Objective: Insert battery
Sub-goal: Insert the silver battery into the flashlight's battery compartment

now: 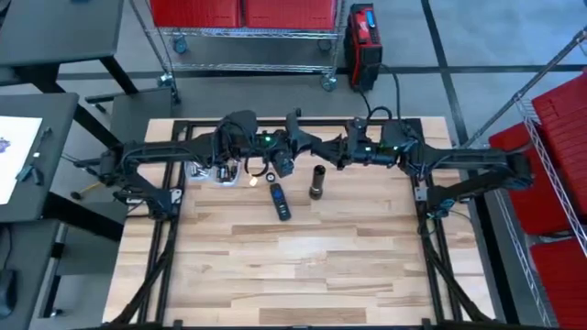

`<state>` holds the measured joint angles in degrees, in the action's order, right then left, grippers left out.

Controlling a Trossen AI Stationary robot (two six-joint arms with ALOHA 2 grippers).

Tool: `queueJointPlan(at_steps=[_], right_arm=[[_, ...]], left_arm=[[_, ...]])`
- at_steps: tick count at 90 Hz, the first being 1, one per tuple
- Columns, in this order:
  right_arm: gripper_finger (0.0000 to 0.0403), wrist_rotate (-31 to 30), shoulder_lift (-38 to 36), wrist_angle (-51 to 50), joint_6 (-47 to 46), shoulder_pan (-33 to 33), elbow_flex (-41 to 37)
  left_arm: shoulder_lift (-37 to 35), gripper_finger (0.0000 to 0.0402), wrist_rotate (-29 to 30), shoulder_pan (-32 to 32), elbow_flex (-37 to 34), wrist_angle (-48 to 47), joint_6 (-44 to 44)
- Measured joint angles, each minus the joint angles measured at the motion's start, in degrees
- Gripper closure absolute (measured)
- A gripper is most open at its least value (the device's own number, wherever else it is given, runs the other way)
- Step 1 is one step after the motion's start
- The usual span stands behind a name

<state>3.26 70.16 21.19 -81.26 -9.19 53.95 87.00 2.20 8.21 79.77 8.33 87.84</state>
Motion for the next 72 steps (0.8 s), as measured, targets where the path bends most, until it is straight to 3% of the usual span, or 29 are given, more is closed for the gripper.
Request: queueJointPlan(at_steps=[72], right_arm=[[0.0300, 0.84, 0.18, 1.78, 0.09, 0.39, -0.09]], left_arm=[[0.16, 0.0373, 0.88, 0.15, 0.11, -0.87, -0.01]])
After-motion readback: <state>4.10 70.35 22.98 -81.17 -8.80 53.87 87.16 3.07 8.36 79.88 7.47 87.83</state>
